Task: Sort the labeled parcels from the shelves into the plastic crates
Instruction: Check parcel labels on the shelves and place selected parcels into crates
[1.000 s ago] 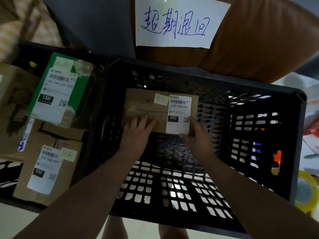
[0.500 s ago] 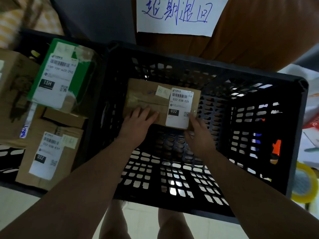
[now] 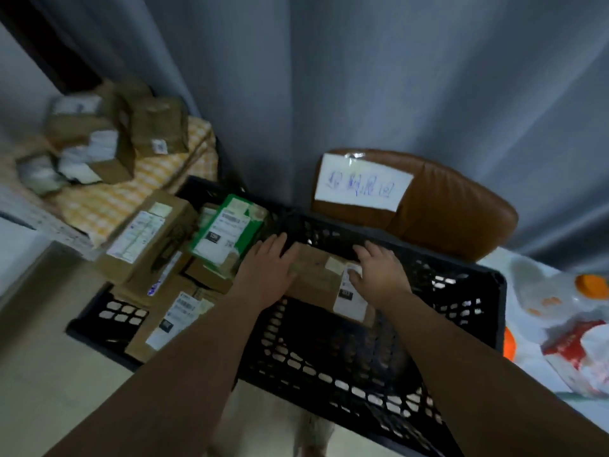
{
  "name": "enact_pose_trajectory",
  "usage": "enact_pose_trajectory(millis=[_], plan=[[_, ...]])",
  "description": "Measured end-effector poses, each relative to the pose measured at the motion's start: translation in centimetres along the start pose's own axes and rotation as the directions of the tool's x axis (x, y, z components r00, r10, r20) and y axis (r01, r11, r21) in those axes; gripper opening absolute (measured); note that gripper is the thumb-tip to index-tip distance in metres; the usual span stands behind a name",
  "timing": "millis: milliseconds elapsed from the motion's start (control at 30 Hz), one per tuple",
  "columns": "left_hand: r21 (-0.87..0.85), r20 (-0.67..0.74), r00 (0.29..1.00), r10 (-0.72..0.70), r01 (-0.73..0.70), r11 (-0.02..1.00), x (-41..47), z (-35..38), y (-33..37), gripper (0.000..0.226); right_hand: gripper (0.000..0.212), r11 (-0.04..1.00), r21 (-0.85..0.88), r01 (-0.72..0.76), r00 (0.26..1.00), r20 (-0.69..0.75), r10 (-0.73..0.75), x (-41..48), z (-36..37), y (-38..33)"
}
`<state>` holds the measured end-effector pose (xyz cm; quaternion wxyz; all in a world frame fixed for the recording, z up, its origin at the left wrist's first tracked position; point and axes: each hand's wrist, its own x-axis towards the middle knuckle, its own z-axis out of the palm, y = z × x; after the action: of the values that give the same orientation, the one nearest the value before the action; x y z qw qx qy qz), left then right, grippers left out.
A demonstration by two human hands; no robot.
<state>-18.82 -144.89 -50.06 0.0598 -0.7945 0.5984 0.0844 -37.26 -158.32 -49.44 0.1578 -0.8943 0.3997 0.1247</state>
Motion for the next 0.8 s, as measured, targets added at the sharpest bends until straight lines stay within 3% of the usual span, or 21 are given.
enact_pose_trajectory(millis=[133,267,567,700,800], plan=[[0.049,-0.217,0.964,-0.152,0.166,0.985,-2.8,-9.1,-5.8,0.062,0.056,0.984,-0.012,0.175,0.961,-0.217,-0.174,-0.2,-8.8,-7.5],[0.043,-0.386,0.881,-0.272,0.312,0.949,-9.3,-16.4,-12.4,0.059,0.051,0.926,-0.069,0.372,0.840,-0.400,-0.367,-1.7,-14.9,-17.7],[0.043,-0.578,0.660,-0.480,0.612,0.790,-34.9,-27.2,-27.4,0.061,0.046,0.729,-0.166,0.664,0.517,-0.601,-0.609,-12.0,-20.4,-44.9],[0.049,-0.659,0.567,-0.494,0.688,0.724,-46.3,-29.2,-30.7,0.061,0.048,0.587,-0.195,0.786,0.361,-0.626,-0.692,-18.3,-20.8,-56.2],[0.056,-0.709,0.506,-0.491,0.735,0.676,-54.1,-30.0,-32.3,0.060,0.046,0.454,-0.122,0.883,0.270,-0.659,-0.702,-23.2,-19.9,-63.4]])
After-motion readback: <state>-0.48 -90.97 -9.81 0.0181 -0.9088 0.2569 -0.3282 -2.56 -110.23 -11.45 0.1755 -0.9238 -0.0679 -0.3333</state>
